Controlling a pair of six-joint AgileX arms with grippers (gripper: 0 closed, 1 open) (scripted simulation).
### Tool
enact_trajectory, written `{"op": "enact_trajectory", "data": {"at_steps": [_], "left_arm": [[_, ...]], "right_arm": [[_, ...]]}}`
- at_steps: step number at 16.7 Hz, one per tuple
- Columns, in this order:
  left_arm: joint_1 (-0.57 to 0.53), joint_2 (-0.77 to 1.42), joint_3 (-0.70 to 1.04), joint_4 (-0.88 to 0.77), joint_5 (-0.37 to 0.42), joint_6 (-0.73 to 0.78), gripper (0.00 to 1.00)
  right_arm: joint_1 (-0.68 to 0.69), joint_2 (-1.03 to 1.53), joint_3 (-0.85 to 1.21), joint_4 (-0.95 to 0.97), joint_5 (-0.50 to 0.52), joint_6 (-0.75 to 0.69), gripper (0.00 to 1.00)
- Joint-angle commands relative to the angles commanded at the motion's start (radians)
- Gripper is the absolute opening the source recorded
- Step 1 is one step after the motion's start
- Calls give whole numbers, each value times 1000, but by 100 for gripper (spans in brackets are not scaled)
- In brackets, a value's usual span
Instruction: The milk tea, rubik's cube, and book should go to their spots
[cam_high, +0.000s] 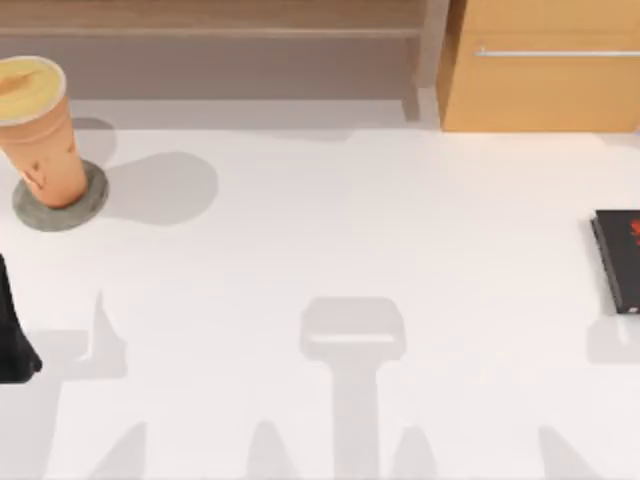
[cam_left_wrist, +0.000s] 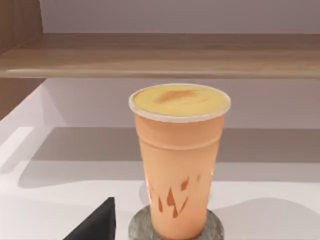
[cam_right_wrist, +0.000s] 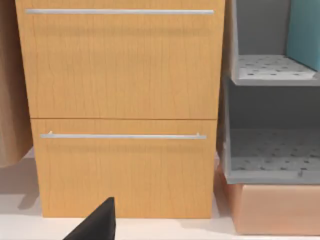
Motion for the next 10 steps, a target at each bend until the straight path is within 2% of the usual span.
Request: {"op": "enact_trajectory", "data": {"at_steps": [4, 10], "left_arm": [[0, 0, 0, 0, 0, 0, 100], [0, 0, 0, 0, 0, 0, 100]], "right_arm": [[-72, 272, 219, 101, -66, -1, 100], [-181, 923, 622, 260, -169, -2, 100]]}}
